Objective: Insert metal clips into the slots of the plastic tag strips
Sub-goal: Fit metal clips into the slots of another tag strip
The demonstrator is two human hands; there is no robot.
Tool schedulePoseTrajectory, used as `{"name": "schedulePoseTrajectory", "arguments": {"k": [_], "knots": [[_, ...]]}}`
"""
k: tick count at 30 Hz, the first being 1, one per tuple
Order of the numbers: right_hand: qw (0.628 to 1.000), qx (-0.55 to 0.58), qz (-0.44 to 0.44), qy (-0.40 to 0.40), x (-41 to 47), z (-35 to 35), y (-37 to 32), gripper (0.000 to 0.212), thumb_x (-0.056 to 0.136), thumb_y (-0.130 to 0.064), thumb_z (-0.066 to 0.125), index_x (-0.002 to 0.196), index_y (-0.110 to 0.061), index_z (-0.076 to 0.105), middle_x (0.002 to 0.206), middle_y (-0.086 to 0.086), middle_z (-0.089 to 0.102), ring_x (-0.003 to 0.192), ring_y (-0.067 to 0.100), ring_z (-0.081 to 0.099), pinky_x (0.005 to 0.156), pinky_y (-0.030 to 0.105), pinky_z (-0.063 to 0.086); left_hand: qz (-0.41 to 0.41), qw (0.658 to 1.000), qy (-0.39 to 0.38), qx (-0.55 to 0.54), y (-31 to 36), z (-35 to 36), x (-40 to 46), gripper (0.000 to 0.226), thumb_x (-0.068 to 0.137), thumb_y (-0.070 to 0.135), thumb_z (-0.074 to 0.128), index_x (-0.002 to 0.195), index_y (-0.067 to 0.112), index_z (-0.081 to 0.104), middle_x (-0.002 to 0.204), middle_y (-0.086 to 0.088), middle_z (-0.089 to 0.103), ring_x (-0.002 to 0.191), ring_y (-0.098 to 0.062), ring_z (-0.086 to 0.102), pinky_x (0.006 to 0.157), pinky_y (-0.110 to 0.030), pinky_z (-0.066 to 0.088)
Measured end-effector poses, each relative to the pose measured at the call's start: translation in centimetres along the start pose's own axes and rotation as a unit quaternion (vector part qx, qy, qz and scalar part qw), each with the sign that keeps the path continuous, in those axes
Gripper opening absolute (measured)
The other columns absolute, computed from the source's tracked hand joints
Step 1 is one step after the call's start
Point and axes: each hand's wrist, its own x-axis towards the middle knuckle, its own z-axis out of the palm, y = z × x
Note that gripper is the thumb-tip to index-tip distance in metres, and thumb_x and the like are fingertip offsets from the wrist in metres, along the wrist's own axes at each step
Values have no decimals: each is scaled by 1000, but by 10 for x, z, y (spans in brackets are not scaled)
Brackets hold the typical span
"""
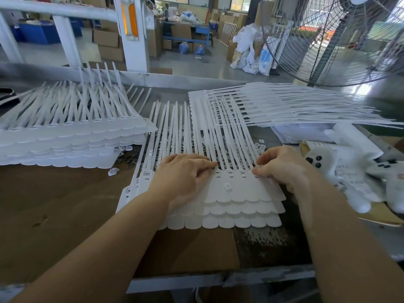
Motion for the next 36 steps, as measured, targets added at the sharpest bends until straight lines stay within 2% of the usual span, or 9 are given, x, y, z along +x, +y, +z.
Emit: {"name": "schedulePoseTrajectory", "arguments": {"k": [3,6,8,11,14,18,22,29,36], "knots": [[998,-1,-54,16,-3,3,5,11,76,-10,75,79,-18,69,81,-1,66,68,5,57,53,14,40,-2,1000,-3,-1,0,-1,0,33,98,47,33,127,52,47,135,29,44,127,0,34,111,-30,11],[988,-68,-120,66,-11,10,7,11,81,-14,71,90,-19,72,86,-7,68,71,-2,56,62,5,40,-4,1000,-3,-6,0,-1,0,33,98,47,33,127,51,47,135,29,44,127,0,33,110,-29,11],[977,-100,-161,97,-19,17,3,12,83,-16,69,93,-19,73,89,-6,69,75,3,57,75,16,46,-4,1000,2,-7,1,-1,0,33,98,48,33,127,51,48,134,29,44,127,1,33,109,-28,11],[973,-103,-201,55,-37,28,-7,5,80,-23,72,83,-23,75,77,-13,68,69,0,59,71,20,48,-6,1000,7,1,2,-1,0,34,97,48,33,127,51,48,135,28,44,127,0,33,108,-27,11],[970,-136,-204,5,-48,35,-10,9,75,-30,75,81,-23,75,76,-12,68,72,3,62,72,24,51,-4,1000,4,6,2,0,-1,34,97,47,33,128,50,47,136,27,44,128,-1,33,109,-28,11],[971,-147,-191,3,-48,39,-10,7,77,-25,74,84,-25,72,84,-10,66,79,7,61,80,28,53,-5,1000,4,5,3,-1,-1,34,97,47,33,129,50,47,137,27,44,129,-1,32,109,-29,10],[973,-126,-191,-7,-43,39,-9,16,77,-22,75,71,-29,61,81,-9,62,74,6,58,73,22,48,-5,1000,7,6,4,-2,-2,34,98,47,33,129,50,47,137,27,43,128,0,32,109,-28,10],[978,-45,-201,39,-36,34,-2,16,81,-16,71,73,-26,62,73,-10,60,71,1,55,62,13,39,-1,1000,-1,13,4,-3,-2,35,98,46,33,130,50,46,137,27,43,129,-1,33,107,-26,12],[977,-24,-203,55,-28,31,7,11,85,-12,66,90,-16,75,84,-5,69,82,9,63,81,22,48,0,1000,20,6,2,1,-1,33,97,46,34,126,52,49,133,29,46,124,1,35,102,-23,11]]}}
